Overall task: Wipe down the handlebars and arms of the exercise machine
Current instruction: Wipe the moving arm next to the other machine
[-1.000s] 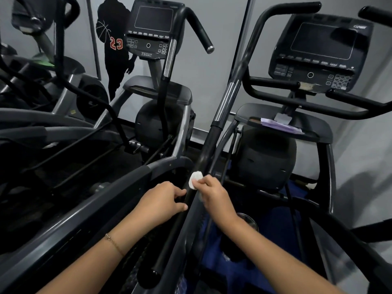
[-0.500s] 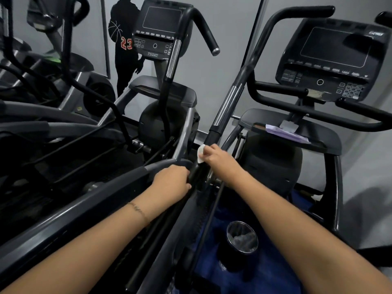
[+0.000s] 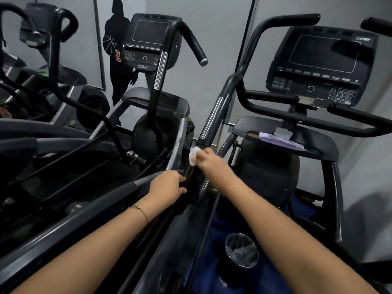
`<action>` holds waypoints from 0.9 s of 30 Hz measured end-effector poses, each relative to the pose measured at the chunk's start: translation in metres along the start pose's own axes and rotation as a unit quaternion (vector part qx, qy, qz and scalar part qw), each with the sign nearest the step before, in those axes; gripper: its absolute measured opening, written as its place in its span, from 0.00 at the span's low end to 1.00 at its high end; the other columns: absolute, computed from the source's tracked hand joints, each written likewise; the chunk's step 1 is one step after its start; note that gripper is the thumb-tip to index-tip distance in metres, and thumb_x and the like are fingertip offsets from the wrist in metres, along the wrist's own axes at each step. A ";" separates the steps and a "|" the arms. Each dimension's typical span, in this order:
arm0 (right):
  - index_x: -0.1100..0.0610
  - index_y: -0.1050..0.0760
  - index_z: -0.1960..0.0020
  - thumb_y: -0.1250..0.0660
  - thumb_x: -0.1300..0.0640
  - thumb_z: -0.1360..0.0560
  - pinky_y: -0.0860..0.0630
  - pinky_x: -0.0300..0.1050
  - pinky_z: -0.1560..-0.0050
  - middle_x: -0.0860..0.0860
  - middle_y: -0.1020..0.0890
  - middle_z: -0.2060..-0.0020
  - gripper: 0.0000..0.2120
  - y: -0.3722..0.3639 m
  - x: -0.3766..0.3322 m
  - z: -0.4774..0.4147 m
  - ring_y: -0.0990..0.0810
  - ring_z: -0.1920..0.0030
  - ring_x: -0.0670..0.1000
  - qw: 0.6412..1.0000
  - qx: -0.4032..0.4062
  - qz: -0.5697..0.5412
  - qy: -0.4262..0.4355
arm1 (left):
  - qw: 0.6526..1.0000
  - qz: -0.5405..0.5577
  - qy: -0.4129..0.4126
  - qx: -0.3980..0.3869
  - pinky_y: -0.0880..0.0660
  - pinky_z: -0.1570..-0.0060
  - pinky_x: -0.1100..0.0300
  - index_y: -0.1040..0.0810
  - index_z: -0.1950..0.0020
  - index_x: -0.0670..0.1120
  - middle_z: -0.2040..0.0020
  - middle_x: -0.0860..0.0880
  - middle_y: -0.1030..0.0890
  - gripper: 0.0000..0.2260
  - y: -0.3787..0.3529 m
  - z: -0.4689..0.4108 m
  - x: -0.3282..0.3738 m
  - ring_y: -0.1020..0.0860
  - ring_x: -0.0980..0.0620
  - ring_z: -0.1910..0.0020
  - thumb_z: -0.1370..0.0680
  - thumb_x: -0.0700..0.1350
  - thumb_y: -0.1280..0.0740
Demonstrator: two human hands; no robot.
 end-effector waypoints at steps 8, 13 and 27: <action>0.63 0.25 0.44 0.45 0.61 0.25 0.23 0.48 0.69 0.56 0.23 0.53 0.15 -0.014 -0.018 0.021 0.29 0.53 0.54 0.995 0.020 -0.084 -0.055 | 1.000 -0.015 -0.018 0.004 0.30 0.41 0.57 0.27 0.32 0.52 0.34 0.49 0.25 0.19 0.001 0.002 0.003 0.27 0.49 0.36 0.23 0.50 0.34; 0.60 0.20 0.50 0.45 0.58 0.30 0.28 0.41 0.77 0.53 0.22 0.59 0.17 -0.013 -0.028 0.024 0.29 0.57 0.52 0.999 0.013 -0.023 0.033 | 0.999 -0.027 -0.026 0.007 0.29 0.42 0.56 0.26 0.33 0.52 0.36 0.48 0.25 0.17 0.003 0.004 0.006 0.26 0.48 0.37 0.23 0.49 0.35; 0.60 0.25 0.43 0.32 0.65 0.32 0.24 0.48 0.67 0.56 0.23 0.54 0.17 -0.022 -0.015 0.030 0.26 0.53 0.55 0.992 0.052 -0.108 -0.031 | 1.000 0.006 -0.026 0.004 0.29 0.44 0.58 0.24 0.35 0.52 0.39 0.50 0.22 0.18 0.004 0.000 0.000 0.25 0.50 0.38 0.25 0.51 0.32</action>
Point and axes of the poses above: each hand's wrist, its own z-axis away from the middle knuckle, its own y-axis out of the back of the hand, x = y × z, the point moved 9 cm from there along -z, towards the middle knuckle
